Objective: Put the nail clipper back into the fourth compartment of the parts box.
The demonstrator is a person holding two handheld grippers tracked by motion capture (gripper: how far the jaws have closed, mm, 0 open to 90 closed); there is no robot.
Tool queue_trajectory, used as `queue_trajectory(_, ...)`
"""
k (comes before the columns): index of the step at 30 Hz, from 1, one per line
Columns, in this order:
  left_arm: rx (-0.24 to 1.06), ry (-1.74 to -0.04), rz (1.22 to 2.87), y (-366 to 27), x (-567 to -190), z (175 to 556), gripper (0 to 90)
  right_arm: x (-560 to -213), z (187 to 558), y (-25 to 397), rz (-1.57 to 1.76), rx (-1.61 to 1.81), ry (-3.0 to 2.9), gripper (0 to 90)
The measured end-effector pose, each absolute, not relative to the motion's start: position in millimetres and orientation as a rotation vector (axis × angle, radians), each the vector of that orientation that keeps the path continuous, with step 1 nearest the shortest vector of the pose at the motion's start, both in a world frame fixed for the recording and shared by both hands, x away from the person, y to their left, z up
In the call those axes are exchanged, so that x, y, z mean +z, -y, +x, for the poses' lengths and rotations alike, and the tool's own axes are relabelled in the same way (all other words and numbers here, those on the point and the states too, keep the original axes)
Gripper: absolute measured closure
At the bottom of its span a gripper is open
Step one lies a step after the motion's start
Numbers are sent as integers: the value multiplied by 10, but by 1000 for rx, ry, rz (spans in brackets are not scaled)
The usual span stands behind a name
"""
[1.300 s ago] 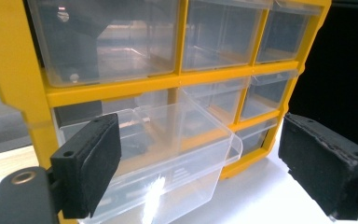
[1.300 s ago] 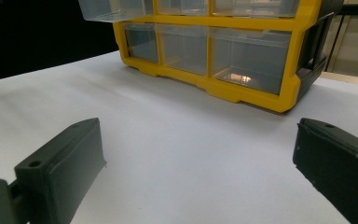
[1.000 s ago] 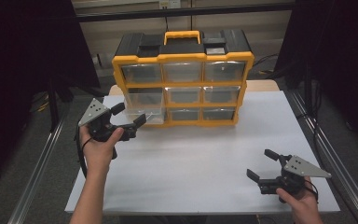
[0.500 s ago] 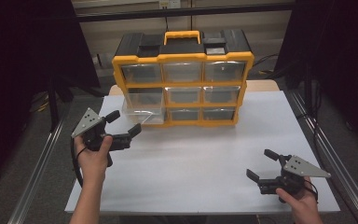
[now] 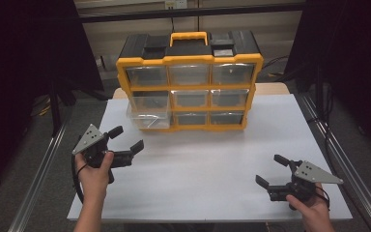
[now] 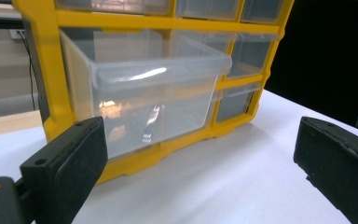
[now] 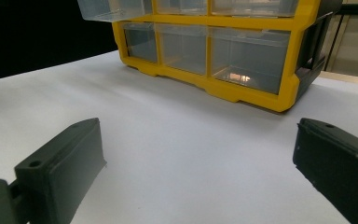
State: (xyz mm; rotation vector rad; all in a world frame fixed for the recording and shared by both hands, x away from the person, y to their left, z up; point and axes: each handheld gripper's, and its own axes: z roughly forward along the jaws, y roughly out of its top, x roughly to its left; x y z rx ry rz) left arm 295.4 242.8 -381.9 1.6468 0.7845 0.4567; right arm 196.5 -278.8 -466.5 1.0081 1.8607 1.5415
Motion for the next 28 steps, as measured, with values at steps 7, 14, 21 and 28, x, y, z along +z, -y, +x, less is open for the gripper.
queue_trajectory(7,441,-795,1660,-2497,-3975,2895,32,-4665,1965,2790,1009,1541,-1861,13)
queue_trajectory(14,430,-800,1678,-2579,-4142,2821,33,-4665,1964,2790,1010,1540,-1860,13)
queue_trajectory(21,413,-838,1661,-2651,-4349,2734,36,-4666,1964,2790,1014,1541,-1860,13)
queue_trajectory(28,409,-831,1682,-2709,-4456,2683,33,-4665,1965,2784,1003,1545,-1862,13)
